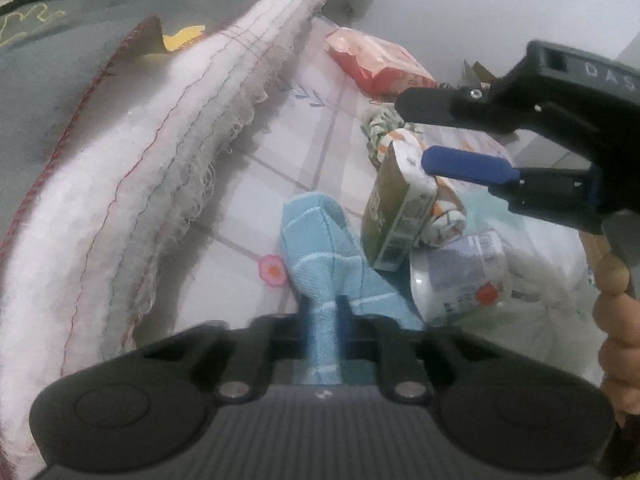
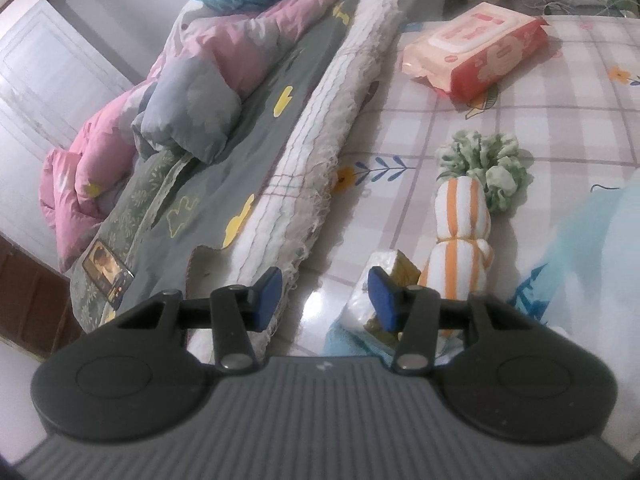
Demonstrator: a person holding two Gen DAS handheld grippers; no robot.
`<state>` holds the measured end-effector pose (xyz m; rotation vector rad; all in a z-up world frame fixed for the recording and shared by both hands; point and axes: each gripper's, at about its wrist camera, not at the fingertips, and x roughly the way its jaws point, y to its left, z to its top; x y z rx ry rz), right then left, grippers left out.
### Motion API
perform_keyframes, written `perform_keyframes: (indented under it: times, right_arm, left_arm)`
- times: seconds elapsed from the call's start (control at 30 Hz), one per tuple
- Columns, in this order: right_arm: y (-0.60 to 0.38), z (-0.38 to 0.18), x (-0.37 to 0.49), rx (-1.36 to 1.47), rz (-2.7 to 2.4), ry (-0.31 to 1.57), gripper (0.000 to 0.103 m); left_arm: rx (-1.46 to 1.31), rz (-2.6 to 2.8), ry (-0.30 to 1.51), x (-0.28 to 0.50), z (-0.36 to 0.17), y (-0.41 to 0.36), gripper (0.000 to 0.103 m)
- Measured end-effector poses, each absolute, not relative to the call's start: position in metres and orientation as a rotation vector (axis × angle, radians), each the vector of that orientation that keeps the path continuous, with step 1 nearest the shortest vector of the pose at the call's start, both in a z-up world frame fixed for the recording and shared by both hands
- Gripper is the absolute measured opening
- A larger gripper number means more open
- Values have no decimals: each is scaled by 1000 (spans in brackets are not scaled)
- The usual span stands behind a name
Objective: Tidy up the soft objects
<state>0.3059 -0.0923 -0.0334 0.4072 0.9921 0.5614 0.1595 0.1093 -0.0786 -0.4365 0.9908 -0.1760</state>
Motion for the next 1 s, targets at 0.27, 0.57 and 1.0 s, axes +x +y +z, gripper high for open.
perform_keyframes:
  times: [0.27,0.57,1.0]
  right_arm:
    - [-106,-30,303,418,541,983,49]
    - [-129,-19,291,466,540,942,49]
    - [-184,13,232,514,543,878,49]
  left_arm:
    - [-462,-215,839,112,-13,135,6]
    - [-70,-188,596,59,77,122,7]
    - [-263,-531,524,16,64,80,7]
